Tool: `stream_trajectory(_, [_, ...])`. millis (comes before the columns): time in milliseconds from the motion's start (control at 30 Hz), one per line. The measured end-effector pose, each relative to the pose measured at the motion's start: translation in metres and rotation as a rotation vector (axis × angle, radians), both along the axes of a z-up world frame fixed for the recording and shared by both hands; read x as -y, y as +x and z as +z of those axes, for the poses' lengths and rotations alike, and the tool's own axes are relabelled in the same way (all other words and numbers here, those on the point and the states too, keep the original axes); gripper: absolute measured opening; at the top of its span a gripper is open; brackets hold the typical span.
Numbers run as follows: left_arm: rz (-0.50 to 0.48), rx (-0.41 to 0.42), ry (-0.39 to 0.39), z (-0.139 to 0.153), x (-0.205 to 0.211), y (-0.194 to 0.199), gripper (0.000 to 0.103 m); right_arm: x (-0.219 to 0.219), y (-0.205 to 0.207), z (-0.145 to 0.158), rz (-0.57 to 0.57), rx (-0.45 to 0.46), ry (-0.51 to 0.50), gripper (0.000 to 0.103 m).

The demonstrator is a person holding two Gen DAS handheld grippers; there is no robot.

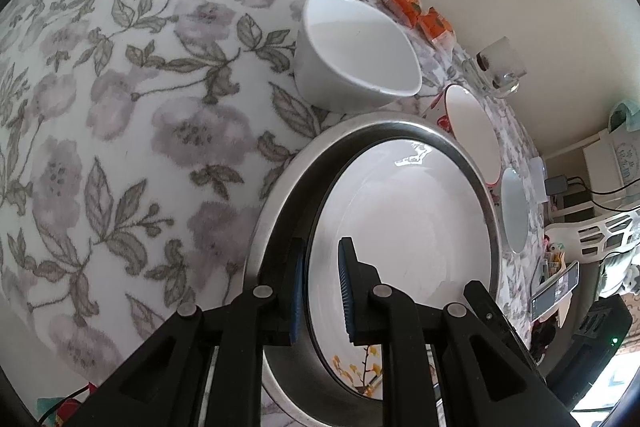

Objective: Organize plates and bowls
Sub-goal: 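Lower the white plate into the steel plate with both tools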

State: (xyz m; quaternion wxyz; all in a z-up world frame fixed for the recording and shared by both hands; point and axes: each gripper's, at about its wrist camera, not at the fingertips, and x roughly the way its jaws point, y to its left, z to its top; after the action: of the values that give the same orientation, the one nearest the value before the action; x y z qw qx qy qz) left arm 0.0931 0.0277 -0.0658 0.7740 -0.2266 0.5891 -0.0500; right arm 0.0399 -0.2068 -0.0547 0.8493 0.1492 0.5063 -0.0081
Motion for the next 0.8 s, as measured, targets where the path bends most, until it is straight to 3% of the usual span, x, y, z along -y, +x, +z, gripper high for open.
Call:
stream_trajectory(400, [-0.023, -0.017, 0.028, -0.0014, 0.0052, -0.0004, 0.017, 0.0006, -0.0006, -0.0009, 0.002, -0.007, -0.003, 0.015])
stream_trajectory(800, [-0.013, -0.033, 0.004, -0.0018, 0.0014, -0.0017, 0.019, 0.0039, -0.0023, -0.0006, -0.005, -0.006, 0.017, 0.015])
